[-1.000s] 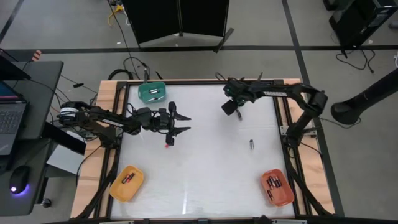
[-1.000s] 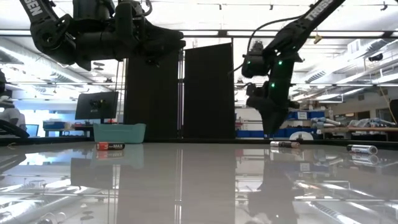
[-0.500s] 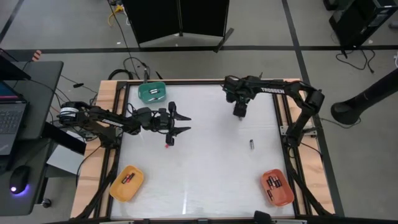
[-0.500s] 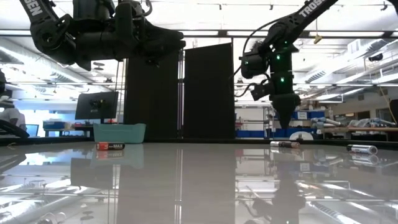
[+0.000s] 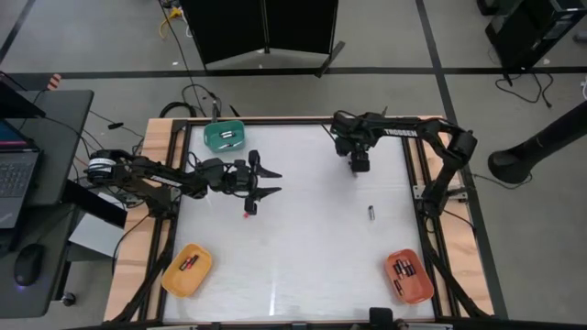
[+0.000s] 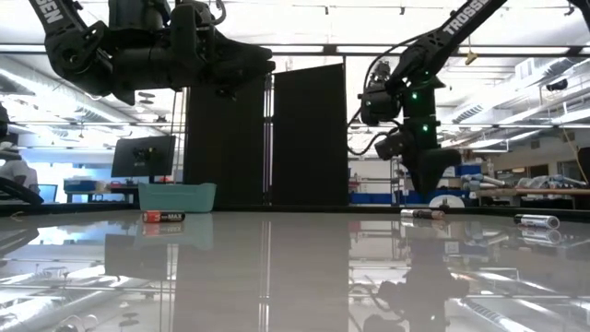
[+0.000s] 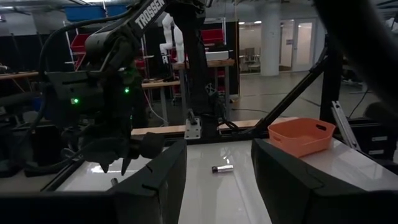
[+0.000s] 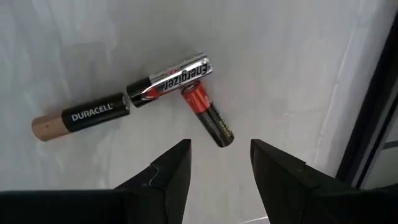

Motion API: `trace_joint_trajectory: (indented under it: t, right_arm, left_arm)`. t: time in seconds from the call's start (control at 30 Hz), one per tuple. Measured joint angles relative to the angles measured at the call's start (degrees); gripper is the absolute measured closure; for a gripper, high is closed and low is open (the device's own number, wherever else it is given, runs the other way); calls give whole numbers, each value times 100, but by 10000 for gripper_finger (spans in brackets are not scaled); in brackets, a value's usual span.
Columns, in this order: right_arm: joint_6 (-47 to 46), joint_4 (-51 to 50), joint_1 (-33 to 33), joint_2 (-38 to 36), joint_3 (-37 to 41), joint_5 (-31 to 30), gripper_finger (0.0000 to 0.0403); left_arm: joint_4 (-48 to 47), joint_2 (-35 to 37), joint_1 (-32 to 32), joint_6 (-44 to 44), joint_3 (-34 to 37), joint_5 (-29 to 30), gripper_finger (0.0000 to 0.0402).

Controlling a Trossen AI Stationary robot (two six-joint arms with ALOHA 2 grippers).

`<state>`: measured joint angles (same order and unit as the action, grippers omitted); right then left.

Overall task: Sort batteries
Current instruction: Put the top right red battery into the yellow bin

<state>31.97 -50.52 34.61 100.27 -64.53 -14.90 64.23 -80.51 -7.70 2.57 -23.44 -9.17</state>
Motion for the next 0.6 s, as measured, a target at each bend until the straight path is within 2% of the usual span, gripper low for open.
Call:
trace_joint_trajectory:
  t: [0.6]
  right_arm:
    - [518,581,199,0,375,297,237]
  left_arm:
    - [4,0,0,0,0,-8,213]
